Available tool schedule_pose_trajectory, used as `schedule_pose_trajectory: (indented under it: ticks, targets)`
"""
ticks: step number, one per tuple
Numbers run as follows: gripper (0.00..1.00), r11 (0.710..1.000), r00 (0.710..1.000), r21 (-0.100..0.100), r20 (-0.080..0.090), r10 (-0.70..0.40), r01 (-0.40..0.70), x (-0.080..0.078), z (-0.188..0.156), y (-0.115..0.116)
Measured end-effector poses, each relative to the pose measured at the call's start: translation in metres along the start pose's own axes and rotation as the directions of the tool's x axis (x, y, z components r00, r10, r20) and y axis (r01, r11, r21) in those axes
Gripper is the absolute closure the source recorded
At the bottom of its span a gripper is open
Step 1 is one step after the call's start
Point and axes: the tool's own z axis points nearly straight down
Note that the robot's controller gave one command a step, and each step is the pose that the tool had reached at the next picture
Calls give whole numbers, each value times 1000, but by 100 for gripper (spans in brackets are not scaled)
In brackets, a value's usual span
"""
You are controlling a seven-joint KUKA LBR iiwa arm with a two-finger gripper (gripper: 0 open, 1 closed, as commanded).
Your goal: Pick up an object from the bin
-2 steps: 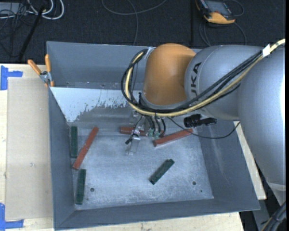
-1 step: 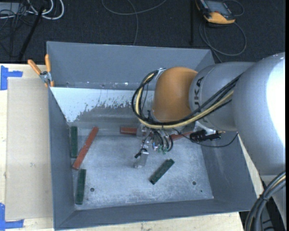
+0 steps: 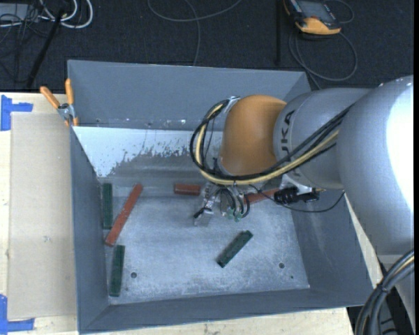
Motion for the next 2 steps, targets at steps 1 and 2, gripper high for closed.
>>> schedule_pose_trajectory:
  ticks: [1, 2]
  targets:
    - [0, 1000, 1000, 0, 0, 1, -1, 0, 0, 0]
    - [0, 913, 913, 1, 7, -408, 408, 0, -88, 0]
